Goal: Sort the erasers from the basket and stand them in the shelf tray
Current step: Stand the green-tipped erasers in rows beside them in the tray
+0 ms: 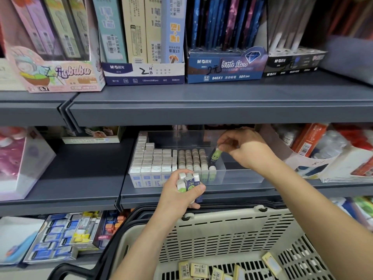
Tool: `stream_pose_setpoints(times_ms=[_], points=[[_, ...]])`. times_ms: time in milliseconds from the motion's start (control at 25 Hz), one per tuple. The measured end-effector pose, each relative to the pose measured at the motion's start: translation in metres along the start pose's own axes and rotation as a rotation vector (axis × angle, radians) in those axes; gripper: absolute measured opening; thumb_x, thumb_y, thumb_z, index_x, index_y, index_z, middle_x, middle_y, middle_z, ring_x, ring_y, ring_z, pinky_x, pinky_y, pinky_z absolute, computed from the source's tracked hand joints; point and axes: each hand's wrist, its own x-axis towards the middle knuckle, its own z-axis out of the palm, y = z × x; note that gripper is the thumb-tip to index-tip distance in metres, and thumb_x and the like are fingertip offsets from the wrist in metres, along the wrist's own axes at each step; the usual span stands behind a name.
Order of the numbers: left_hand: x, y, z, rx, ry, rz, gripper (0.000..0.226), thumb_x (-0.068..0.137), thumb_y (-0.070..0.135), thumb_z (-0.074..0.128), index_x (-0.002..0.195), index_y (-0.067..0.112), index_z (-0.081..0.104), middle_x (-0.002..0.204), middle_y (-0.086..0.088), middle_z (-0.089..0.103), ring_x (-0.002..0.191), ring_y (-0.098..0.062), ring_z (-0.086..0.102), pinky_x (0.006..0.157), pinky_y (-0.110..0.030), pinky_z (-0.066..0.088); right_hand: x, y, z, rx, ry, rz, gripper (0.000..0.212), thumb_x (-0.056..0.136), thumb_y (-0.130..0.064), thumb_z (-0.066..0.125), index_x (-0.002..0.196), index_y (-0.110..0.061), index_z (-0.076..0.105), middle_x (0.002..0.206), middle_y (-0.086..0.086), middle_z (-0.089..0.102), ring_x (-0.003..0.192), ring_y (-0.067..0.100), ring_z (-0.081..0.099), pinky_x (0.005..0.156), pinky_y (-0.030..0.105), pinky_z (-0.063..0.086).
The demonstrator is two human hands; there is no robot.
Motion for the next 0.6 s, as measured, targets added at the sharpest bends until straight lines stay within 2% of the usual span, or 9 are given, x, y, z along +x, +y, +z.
stream_pose_setpoints(times_ms=[240, 360, 600], points=[[0.001, -0.002, 0.0, -0.006, 0.002, -0.001, 0.034, 0.075, 0.004, 0.075, 0.098, 0.023, 0.057, 0.072, 0.001, 0.063, 0.061, -0.009, 0.063, 0.053, -0.027, 0.056, -0.003, -0.001, 0.008, -0.016, -0.056, 0.019, 0.013, 0.082, -0.027, 0.066, 0.078, -0.038, 0.06, 0.078, -0.019, 0.062, 0.085, 0.011, 0.062, 0.09, 0.031, 0.047], [0.001, -0.003, 0.0, -0.012, 0.005, -0.003, 0.035, 0.075, 0.004, 0.075, 0.097, 0.024, 0.057, 0.072, 0.001, 0.064, 0.062, -0.01, 0.064, 0.053, -0.026, 0.055, -0.006, -0.004, 0.022, -0.047, -0.118, -0.002, 0.006, 0.083, -0.029, 0.064, 0.087, -0.031, 0.068, 0.085, -0.014, 0.067, 0.089, 0.012, 0.064, 0.088, 0.028, 0.048], [0.003, -0.004, -0.001, -0.018, 0.009, -0.01, 0.036, 0.075, 0.005, 0.075, 0.098, 0.025, 0.057, 0.078, -0.003, 0.064, 0.07, -0.015, 0.065, 0.054, -0.028, 0.055, -0.008, -0.006, 0.033, -0.189, -0.153, -0.053, 0.021, 0.092, -0.027, 0.051, 0.101, -0.028, 0.07, 0.11, -0.007, 0.068, 0.101, 0.019, 0.061, 0.087, 0.028, 0.045]])
